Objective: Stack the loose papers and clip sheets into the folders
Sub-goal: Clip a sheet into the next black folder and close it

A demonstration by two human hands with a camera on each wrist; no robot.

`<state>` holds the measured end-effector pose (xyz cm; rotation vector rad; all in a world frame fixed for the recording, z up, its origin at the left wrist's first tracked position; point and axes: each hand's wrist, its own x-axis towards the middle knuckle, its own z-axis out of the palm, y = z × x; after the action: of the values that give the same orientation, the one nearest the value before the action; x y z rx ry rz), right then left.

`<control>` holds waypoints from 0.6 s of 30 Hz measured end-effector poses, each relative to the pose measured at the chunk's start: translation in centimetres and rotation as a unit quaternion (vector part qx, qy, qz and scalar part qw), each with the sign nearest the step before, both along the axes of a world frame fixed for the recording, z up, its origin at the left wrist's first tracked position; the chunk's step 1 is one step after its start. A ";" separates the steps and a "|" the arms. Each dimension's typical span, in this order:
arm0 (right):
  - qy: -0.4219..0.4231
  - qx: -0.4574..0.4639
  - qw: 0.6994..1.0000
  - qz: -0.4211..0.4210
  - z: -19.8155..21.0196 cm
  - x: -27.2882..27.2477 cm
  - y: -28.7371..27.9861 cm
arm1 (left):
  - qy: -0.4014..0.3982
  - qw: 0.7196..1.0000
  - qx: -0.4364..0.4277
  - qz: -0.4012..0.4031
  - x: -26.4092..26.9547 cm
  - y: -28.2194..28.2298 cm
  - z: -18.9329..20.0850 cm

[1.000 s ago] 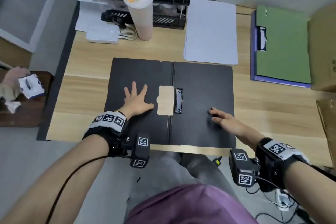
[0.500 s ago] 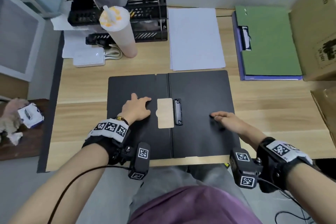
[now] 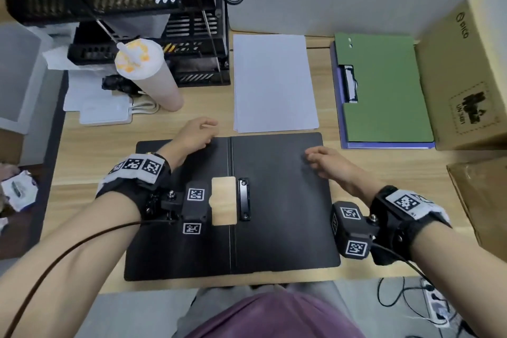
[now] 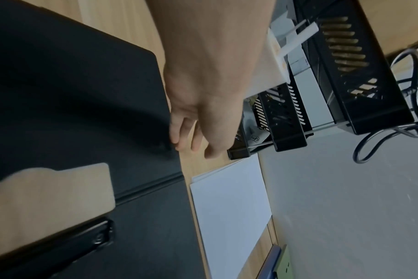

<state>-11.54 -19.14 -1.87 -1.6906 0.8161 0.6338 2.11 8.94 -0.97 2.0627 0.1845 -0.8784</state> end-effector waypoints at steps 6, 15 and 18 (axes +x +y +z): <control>-0.039 -0.011 0.999 -0.035 -0.4 6.2 -2.4 | 0.001 0.996 -0.002 0.088 2.2 -3.9 -1.8; -0.044 -0.023 0.998 -0.031 -3.7 10.8 -3.5 | -0.014 0.983 0.010 0.181 2.7 -7.9 -5.0; -0.061 -0.060 0.996 -0.035 -4.8 11.3 -3.2 | -0.013 0.979 0.020 0.201 2.9 -8.8 -5.5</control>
<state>-0.22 -22.37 -6.63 -1.7828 0.8372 0.4362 5.00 0.18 -6.46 1.9750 0.5873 -0.6018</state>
